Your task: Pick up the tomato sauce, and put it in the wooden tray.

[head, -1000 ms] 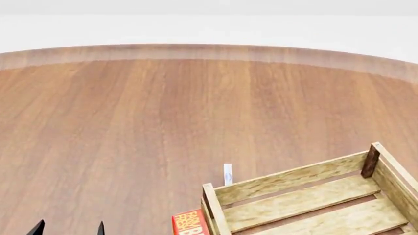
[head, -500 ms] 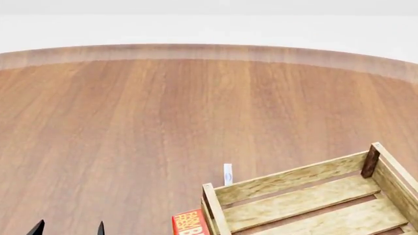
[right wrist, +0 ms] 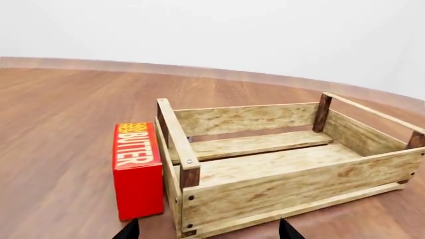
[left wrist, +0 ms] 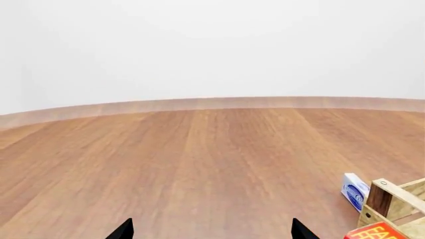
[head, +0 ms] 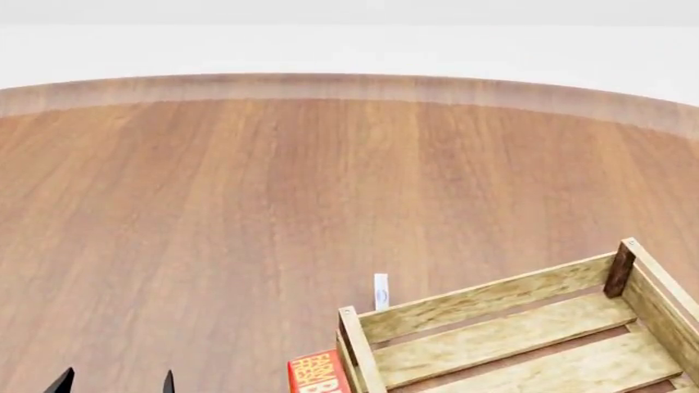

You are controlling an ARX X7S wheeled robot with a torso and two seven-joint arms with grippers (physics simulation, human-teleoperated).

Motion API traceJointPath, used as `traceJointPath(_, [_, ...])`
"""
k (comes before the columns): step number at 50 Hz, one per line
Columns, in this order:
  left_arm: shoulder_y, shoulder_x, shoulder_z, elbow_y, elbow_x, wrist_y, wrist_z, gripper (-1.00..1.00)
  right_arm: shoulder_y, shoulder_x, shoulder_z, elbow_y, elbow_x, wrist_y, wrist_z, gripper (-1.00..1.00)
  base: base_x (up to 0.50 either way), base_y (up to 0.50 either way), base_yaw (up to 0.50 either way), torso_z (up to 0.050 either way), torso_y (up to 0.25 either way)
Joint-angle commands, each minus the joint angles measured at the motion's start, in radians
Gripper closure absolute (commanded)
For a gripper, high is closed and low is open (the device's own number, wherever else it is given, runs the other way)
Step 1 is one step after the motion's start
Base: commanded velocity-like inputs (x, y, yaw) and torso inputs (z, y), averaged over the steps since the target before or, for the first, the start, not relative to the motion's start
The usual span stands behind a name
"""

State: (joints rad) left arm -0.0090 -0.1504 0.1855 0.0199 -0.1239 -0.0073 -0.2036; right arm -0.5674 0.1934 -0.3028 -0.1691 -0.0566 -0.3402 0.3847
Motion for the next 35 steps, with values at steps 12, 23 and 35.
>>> traceJointPath(12, [0.004,-0.008,0.006,-0.001,-0.014,0.017,-0.001,-1.00,0.031,-0.011,-0.015,0.087,0.019,-0.001,0.007,-1.00,0.00,0.00,0.00,0.000,0.000])
traceJointPath(23, [0.001,-0.013,0.013,-0.002,-0.020,0.017,-0.008,-1.00,0.058,-0.013,-0.020,0.131,0.039,-0.003,0.011,-1.00,0.00,0.00,0.00,0.000,0.000])
traceJointPath(35, [0.001,-0.018,0.020,-0.002,-0.025,0.020,-0.016,-1.00,0.084,-0.015,-0.018,0.172,0.063,-0.008,0.020,-1.00,0.00,0.00,0.00,0.000,0.000])
